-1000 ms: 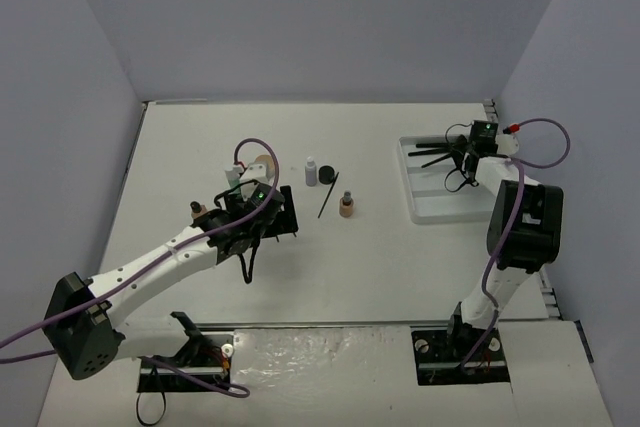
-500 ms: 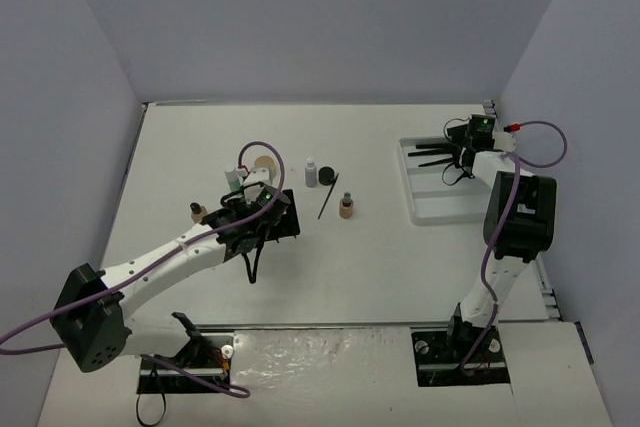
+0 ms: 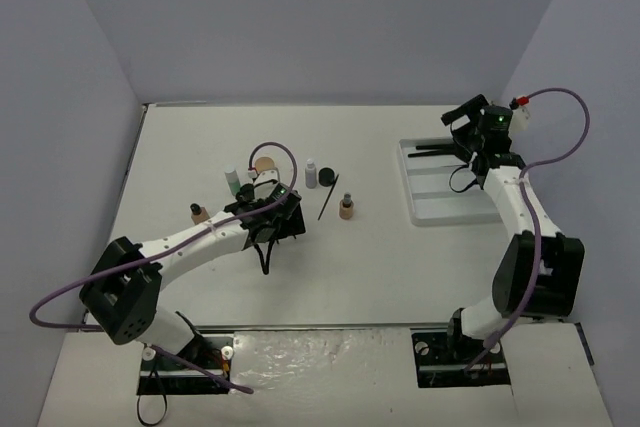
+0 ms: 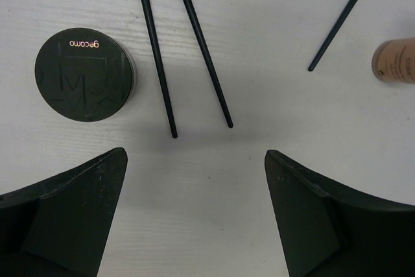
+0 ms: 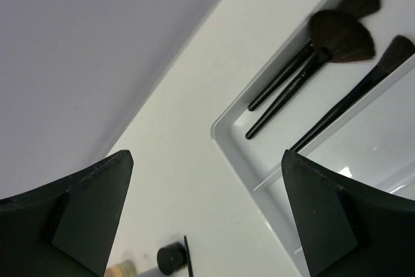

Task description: Organize the makeup

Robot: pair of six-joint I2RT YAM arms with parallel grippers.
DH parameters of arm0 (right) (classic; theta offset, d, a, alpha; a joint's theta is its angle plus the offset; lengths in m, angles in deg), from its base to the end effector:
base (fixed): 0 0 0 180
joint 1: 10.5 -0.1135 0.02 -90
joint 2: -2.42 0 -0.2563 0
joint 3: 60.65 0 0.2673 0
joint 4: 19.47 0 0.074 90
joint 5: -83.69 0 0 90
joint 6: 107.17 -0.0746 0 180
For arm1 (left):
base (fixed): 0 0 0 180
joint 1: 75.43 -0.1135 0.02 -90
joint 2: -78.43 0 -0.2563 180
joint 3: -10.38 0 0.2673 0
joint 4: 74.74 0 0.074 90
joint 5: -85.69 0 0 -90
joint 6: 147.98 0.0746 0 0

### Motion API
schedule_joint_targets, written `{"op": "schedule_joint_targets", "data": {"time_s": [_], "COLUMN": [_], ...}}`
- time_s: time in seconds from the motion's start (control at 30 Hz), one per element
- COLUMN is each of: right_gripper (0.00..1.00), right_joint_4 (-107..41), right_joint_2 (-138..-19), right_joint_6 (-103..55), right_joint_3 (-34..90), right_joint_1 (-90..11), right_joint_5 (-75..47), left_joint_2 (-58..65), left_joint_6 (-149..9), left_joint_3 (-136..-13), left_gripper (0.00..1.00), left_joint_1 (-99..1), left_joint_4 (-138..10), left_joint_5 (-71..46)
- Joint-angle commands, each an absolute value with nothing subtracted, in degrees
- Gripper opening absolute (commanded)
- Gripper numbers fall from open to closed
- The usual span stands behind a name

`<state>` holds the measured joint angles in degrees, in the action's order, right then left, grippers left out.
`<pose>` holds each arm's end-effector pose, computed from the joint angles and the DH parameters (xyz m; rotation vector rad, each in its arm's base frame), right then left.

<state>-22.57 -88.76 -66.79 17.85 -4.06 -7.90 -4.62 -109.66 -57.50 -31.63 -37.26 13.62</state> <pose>0.4266 -0.0461 0.2707 0.8670 1.6705 0.5482 0.2576 -0.2152 0.1827 -0.2995 2.4424 -0.3540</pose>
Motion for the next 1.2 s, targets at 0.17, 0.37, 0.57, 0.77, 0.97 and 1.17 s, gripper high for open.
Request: {"op": "schedule_joint_targets", "data": {"time_s": [0.17, 0.37, 0.57, 0.77, 0.97, 1.17], "right_gripper": [1.0, 1.0, 1.0, 1.0, 1.0, 1.0], "right_joint_4": [-27.0, -27.3, -27.8, -27.8, -27.8, -27.8], "right_joint_2": [-70.2, -65.9, -63.8, -63.4, -63.4, -63.6], "right_joint_6": [-54.2, -52.2, -50.8, -50.1, -49.7, -49.6], "right_joint_3": [14.8, 11.0, 8.1, 7.7, 7.6, 7.5], "right_joint_1": [-12.6, -15.0, -15.5, -15.7, -16.0, -16.5], "right_joint_5": [-7.2, -11.5, -11.6, -11.5, -11.5, -11.5], "left_joint_2": [-10.3, -11.9, -14.8, -17.4, -18.3, -19.4], "left_joint_6": [-112.3, -112.1, -111.3, -111.9, -111.8, -112.0], "left_joint_3": [-61.2, -59.1, -59.3, -59.5, -59.3, -58.8], "left_gripper": [0.68, 0.51, 0.36, 0.3, 0.27, 0.24], "left_joint_1": [-36.0, -37.8, -38.1, -38.4, -39.4, -40.0], "left_joint_4": [-42.6, -45.1, -46.9, -46.5, -45.9, -45.2], "left_joint_5": [12.9, 12.7, 11.4, 11.6, 12.3, 12.4]}}
